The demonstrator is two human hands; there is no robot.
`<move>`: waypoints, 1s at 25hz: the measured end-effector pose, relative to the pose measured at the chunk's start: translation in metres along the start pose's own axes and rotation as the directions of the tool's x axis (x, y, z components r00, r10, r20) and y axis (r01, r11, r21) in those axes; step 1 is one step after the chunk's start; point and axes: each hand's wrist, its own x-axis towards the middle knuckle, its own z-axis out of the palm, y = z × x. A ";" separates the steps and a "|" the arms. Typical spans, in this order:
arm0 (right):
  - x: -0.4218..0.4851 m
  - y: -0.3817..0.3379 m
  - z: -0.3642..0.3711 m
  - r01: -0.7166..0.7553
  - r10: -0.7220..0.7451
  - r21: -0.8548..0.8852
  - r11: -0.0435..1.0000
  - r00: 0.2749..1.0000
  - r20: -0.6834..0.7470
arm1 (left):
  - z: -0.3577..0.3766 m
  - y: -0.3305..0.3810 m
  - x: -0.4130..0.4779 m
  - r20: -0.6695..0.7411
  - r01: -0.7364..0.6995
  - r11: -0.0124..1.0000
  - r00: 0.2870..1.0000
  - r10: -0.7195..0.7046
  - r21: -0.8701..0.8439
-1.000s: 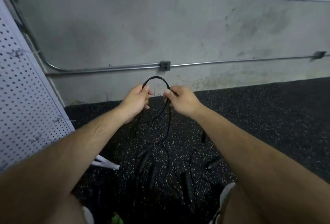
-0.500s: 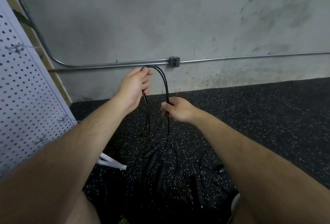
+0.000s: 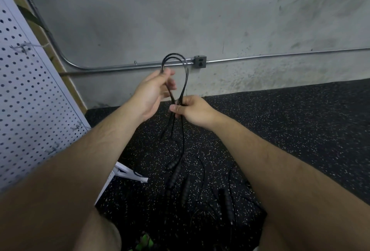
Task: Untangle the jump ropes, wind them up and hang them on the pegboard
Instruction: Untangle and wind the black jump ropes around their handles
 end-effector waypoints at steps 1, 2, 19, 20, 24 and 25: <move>-0.002 -0.004 -0.005 0.019 -0.018 0.032 0.999 1.000 -0.025 | -0.004 -0.006 -0.004 0.068 0.044 0.992 0.996 -0.052 0.117; -0.004 -0.009 -0.011 0.044 -0.042 0.061 0.997 0.998 -0.047 | -0.005 -0.011 -0.008 0.148 0.086 0.978 0.982 -0.115 0.191; -0.013 0.017 -0.047 -0.084 0.105 0.100 0.991 0.969 -0.223 | 0.014 -0.016 -0.009 -0.027 0.049 0.959 0.999 -0.043 0.281; -0.015 0.021 -0.043 -0.095 0.110 0.104 0.990 0.983 -0.149 | 0.016 -0.009 -0.008 -0.063 0.030 0.981 0.998 -0.018 0.193; -0.013 0.035 -0.014 -0.158 0.153 0.054 0.986 0.985 0.085 | 0.021 0.014 -0.008 -0.118 -0.064 0.998 0.991 0.061 -0.021; -0.012 0.036 -0.009 -0.154 0.147 0.059 0.986 0.983 0.106 | 0.020 0.015 -0.007 -0.117 -0.074 0.996 0.991 0.067 -0.055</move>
